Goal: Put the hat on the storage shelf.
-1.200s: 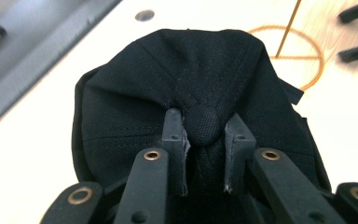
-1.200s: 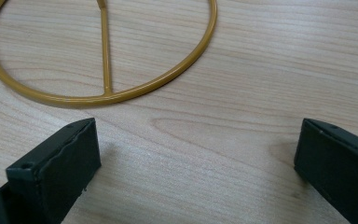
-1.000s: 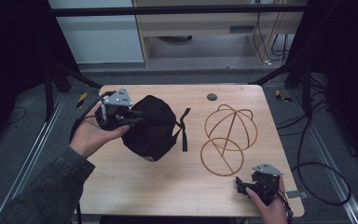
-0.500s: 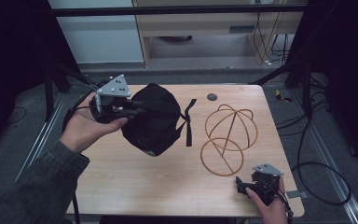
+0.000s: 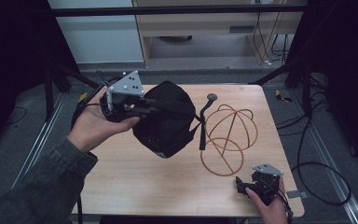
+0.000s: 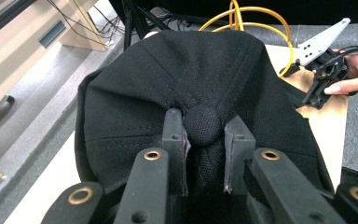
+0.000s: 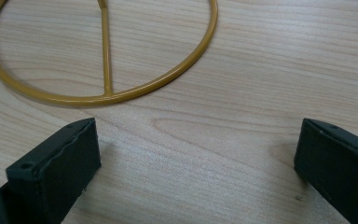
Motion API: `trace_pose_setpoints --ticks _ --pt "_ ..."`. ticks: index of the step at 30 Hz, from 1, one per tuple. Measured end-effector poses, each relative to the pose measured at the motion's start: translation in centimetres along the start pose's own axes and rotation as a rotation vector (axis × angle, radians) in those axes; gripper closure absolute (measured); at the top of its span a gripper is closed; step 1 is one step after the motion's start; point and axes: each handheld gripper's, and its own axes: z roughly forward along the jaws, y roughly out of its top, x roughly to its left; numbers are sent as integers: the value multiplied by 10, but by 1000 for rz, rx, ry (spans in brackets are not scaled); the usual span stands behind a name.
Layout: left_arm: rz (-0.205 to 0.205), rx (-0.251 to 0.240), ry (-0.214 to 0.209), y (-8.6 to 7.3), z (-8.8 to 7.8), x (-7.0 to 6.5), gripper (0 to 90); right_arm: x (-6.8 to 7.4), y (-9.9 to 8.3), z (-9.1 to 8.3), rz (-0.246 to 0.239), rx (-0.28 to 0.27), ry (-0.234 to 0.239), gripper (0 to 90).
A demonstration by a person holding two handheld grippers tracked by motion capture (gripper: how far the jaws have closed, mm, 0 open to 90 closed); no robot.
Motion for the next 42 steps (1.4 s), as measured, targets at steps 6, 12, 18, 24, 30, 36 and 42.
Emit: trace_pose_setpoints --ticks 6,12,18,24,30,36,42 --pt "7 -28 3 10 3 -4 745 0 0 0 -1 0 0 4" --pt "33 -26 -1 30 6 -7 744 0 0 0 0 0 -1 4" --pt "53 -27 -14 52 13 -10 745 1 0 0 1 -1 0 3" --pt "71 -20 -17 69 20 -10 745 0 0 0 0 -1 1 3" --pt "67 -33 -24 83 29 -6 745 0 0 0 -1 -2 1 4" --pt "81 -18 -32 104 42 -6 745 0 0 0 0 -1 1 3" --pt "82 -23 -73 130 67 1 744 0 0 0 0 -1 2 4"
